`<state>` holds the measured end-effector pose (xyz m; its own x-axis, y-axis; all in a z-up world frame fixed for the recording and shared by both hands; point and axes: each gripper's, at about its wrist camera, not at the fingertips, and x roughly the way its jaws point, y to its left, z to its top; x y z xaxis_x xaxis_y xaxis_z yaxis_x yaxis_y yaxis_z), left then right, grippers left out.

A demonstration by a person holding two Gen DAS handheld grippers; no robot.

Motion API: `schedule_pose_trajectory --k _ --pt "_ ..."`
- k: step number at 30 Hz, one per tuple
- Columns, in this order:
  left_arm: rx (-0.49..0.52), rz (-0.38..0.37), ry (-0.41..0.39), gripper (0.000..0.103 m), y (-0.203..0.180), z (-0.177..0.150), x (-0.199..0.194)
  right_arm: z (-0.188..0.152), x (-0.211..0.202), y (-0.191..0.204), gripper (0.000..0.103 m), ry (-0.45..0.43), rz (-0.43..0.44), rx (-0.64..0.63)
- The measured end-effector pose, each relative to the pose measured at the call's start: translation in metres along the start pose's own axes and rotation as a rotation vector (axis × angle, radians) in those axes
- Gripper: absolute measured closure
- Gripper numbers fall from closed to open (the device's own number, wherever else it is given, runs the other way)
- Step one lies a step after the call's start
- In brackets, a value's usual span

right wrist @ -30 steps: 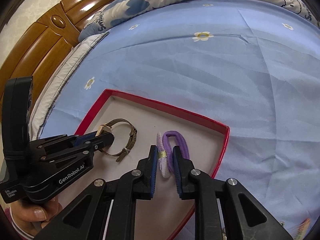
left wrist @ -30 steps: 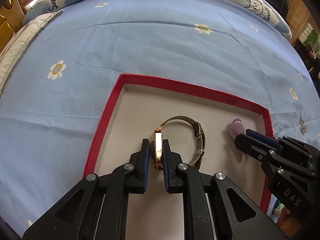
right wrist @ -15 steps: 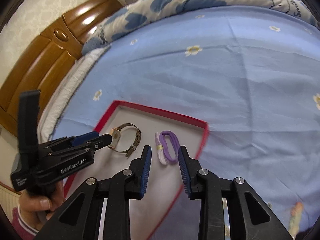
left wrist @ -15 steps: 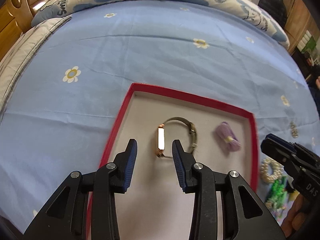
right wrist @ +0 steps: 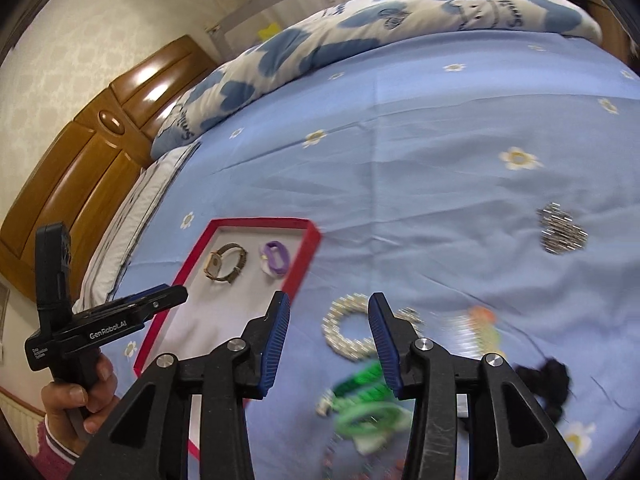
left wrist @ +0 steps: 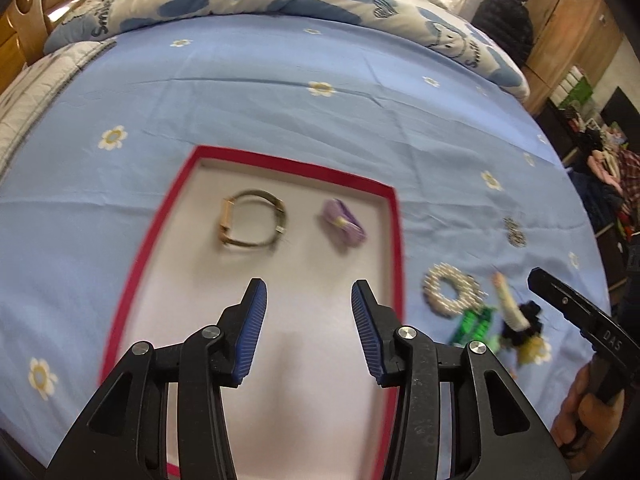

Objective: Organize jewelry
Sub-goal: 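Withdraw both open grippers from the box lid back toward the pile, then grasp the clear beaded comb with the right gripper while the left gripper grasps the pearl bracelet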

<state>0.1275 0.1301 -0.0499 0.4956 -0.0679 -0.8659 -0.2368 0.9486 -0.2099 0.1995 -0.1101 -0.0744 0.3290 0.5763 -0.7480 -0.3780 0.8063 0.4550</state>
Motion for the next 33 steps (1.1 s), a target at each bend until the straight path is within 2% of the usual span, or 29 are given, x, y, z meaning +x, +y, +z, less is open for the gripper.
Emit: schedule_pose_trajectory --k 9,18,26,33 --pt "0.07 -0.045 0.02 0.06 -0.042 -0.012 -0.001 -0.026 -0.042 -0.046 0.058 -0.033 -0.076 0.067" --pt "0.15 -0.054 0.061 0.06 -0.076 -0.011 0.016 -0.043 -0.057 -0.085 0.057 -0.03 -0.113 0.136" --pt "0.208 -0.069 0.102 0.06 -0.096 0.0 0.038 -0.036 -0.038 -0.085 0.057 0.024 -0.084 0.097" --pt "0.273 -0.049 0.146 0.06 -0.112 0.015 0.066 -0.022 0.005 -0.085 0.054 0.14 -0.075 0.032"
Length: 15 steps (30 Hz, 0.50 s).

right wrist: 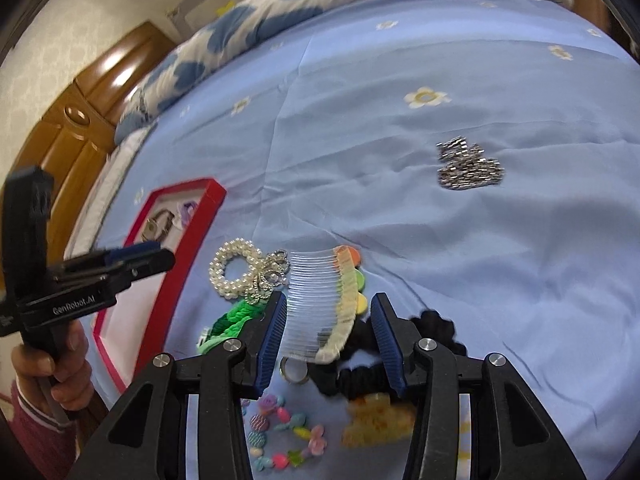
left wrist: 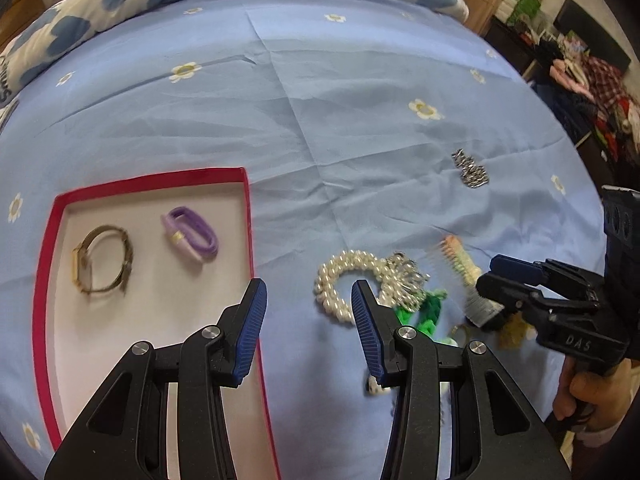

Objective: Organize jewelry
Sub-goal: 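Grasp the clear beaded comb with the right gripper while the left gripper grasps the pearl bracelet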

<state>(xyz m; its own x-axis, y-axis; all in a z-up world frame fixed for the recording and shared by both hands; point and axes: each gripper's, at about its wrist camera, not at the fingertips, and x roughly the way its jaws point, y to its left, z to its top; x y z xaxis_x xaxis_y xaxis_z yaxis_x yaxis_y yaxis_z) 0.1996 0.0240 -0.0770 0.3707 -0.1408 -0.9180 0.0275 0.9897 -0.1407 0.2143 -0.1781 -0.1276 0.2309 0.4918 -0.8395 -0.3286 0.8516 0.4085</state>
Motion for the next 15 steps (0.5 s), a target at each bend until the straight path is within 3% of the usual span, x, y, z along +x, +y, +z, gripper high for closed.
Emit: schedule_pose_trajectory --k 4,8,11,12,15 --pt "0.046 0.017 0.035 0.06 -0.007 0.006 0.017 0.004 0.019 -0.003 0.053 0.057 -0.005 -0.018" --pt "0.1 0.06 0.076 0.06 -0.015 0.007 0.036 0.002 0.027 -0.009 0.053 0.084 0.046 0.007" --pt "0.137 0.076 0.09 0.06 -0.022 0.007 0.045 0.0 0.026 -0.018 0.067 0.079 0.095 0.052" --pt "0.144 0.072 0.099 0.06 -0.024 0.007 0.048 0.0 0.026 -0.019 0.083 0.078 0.093 0.059" --pt "0.159 0.062 0.12 0.06 -0.029 0.006 0.058 -0.003 0.025 -0.028 0.088 0.073 0.13 0.101"
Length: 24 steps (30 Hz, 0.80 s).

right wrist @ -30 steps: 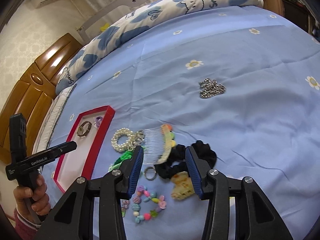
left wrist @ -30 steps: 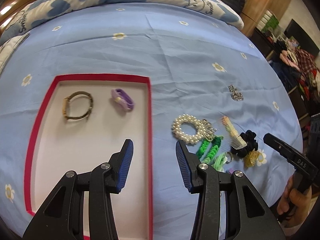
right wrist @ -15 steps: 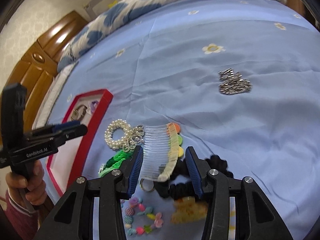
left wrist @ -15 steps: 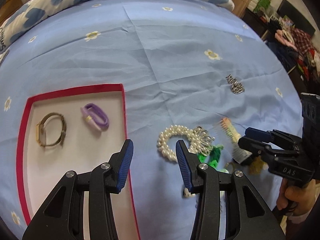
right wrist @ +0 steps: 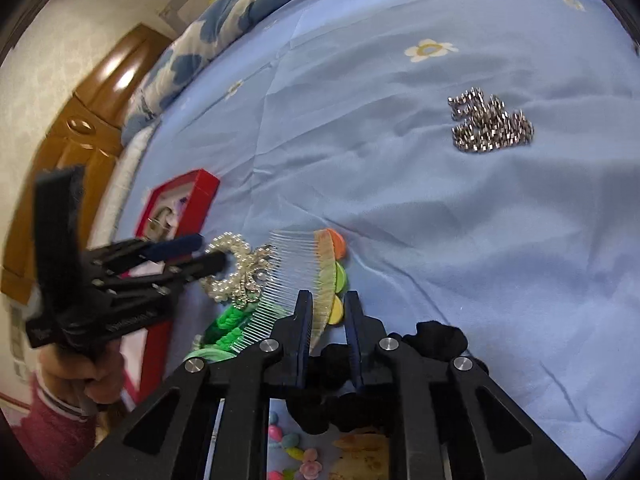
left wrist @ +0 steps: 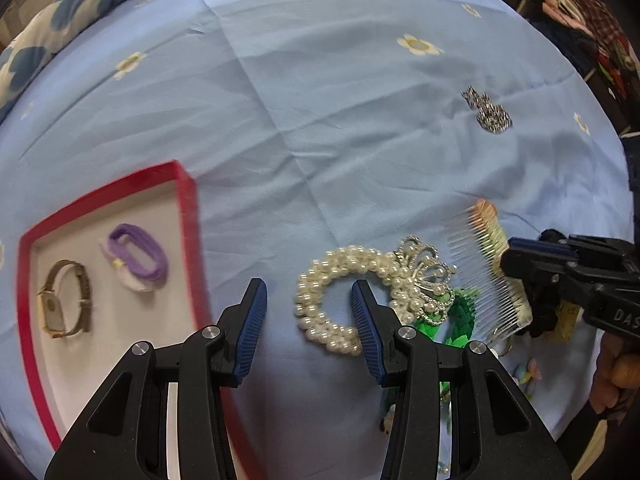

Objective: Organize jewelry
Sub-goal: 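Grasp the clear beaded comb with the right gripper while the left gripper grasps the pearl bracelet, then carry the pearl bracelet and comb into the box lid while both grippers open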

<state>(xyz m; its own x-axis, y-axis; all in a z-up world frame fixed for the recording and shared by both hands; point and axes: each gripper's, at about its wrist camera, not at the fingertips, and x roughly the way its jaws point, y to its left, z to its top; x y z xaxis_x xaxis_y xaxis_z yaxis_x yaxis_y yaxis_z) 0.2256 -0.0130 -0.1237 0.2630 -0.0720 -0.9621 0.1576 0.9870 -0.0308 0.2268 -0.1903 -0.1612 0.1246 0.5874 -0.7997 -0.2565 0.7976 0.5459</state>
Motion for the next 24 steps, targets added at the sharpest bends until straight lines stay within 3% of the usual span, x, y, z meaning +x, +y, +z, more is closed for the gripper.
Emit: schedule_pose_trajectory --k 4,5,7,14,24 --pt "0.003 -0.008 -0.004 0.064 -0.001 0.001 0.003 -0.004 -0.008 -0.002 0.091 -0.03 0.003 0.003" --pt "0.002 -0.02 -0.006 0.076 -0.001 0.001 0.003 -0.004 -0.01 -0.002 0.091 -0.039 0.005 0.007" --pt "0.003 -0.04 -0.009 0.091 -0.001 0.0 0.002 -0.005 -0.015 -0.003 0.093 -0.056 0.009 0.014" --pt "-0.048 -0.107 -0.054 0.093 0.007 -0.01 -0.014 -0.005 -0.027 -0.001 0.094 -0.107 0.026 0.036" --pt "-0.139 -0.185 -0.174 0.093 0.024 -0.026 -0.072 -0.009 -0.044 0.01 0.095 -0.17 0.053 0.047"
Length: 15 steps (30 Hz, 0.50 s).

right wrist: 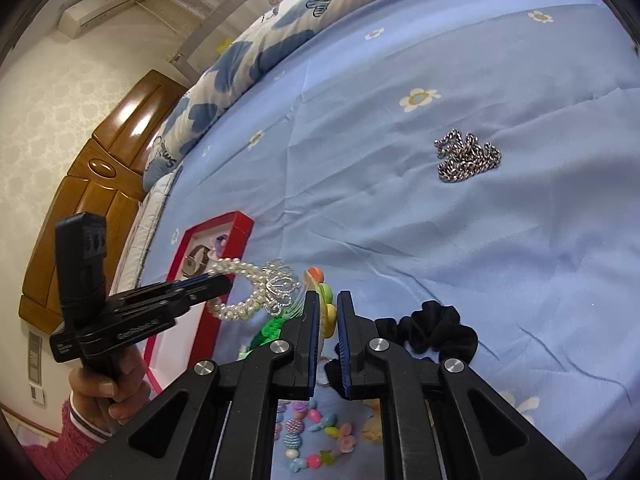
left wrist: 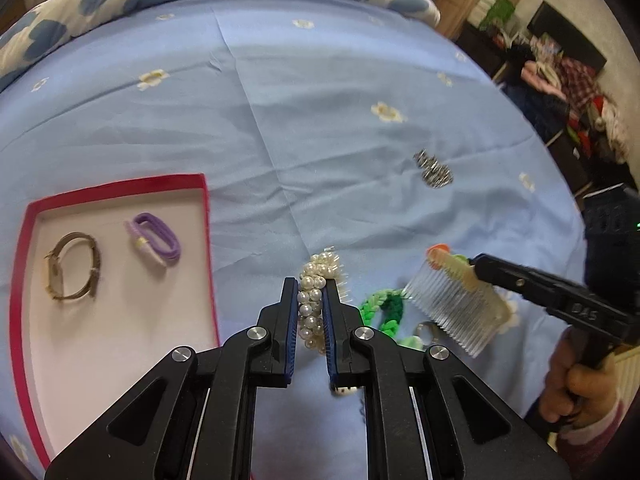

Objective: Organize jewelry
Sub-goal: 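Carry the pearl bracelet and comb into the box lid while both grippers open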

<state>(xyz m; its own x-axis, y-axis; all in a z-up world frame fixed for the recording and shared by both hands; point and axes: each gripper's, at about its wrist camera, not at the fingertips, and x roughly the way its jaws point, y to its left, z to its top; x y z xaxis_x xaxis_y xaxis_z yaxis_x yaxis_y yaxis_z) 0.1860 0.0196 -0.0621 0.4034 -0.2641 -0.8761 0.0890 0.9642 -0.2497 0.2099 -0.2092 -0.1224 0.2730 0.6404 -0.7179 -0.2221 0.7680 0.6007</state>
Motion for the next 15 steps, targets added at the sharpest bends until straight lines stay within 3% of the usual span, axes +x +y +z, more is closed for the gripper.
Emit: schedule_pose_trajectory --k 10,15 --pt "-0.073 -0.04 -0.085 0.093 0.02 -0.012 -0.047 0.002 -0.005 0.023 0.095 -0.028 0.028 -0.011" --pt "-0.098 -0.019 -0.115 0.093 0.035 -0.021 -0.064 0.002 -0.002 0.038 0.095 -0.03 0.046 -0.029"
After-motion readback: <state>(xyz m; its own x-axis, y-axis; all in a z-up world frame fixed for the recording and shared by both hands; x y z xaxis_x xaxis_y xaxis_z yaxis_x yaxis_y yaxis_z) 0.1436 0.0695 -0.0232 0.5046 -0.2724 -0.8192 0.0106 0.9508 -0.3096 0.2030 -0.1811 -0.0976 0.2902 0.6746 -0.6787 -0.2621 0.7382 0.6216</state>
